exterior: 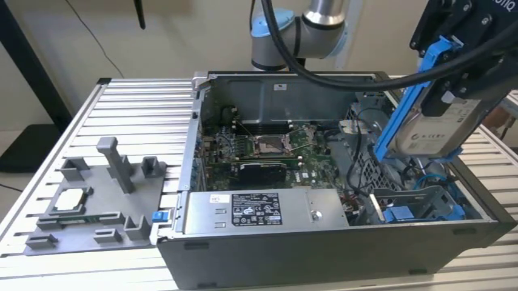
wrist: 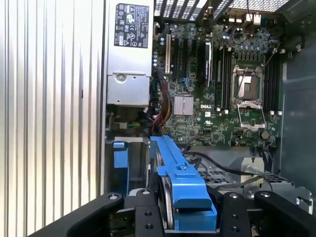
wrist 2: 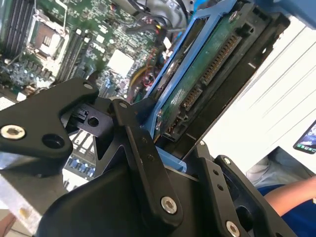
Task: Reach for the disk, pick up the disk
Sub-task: 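Pick up the disk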
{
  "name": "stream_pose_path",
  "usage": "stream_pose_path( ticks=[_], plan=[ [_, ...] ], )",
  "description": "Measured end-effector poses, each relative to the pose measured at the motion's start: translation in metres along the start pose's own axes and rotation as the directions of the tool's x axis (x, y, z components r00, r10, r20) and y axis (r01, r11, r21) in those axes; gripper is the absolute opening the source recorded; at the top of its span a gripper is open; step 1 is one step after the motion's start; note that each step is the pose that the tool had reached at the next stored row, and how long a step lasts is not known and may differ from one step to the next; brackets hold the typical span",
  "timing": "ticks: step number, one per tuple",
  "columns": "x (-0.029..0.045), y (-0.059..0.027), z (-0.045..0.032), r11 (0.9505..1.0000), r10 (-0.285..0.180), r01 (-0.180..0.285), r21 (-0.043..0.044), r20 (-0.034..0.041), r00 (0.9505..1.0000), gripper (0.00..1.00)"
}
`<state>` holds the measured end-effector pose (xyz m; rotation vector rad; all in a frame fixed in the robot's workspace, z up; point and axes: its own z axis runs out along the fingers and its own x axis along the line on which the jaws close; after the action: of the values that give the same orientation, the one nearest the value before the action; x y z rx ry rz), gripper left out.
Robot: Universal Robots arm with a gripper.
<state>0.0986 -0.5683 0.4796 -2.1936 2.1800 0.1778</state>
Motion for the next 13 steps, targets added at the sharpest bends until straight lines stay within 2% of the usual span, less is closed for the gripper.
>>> stream_pose_path(
  ticks=[5, 13],
  plan=[
    [0.0170, -0.0003, -0.0009, 1.0000, 0.000, 0.000, 0.0000, -0.0003, 1.0000, 0.00],
    [0.0288, -0.0008, 0.0081, 1.0000, 0.000, 0.000, 0.0036, -0.0052, 1.0000, 0.00]
  ],
)
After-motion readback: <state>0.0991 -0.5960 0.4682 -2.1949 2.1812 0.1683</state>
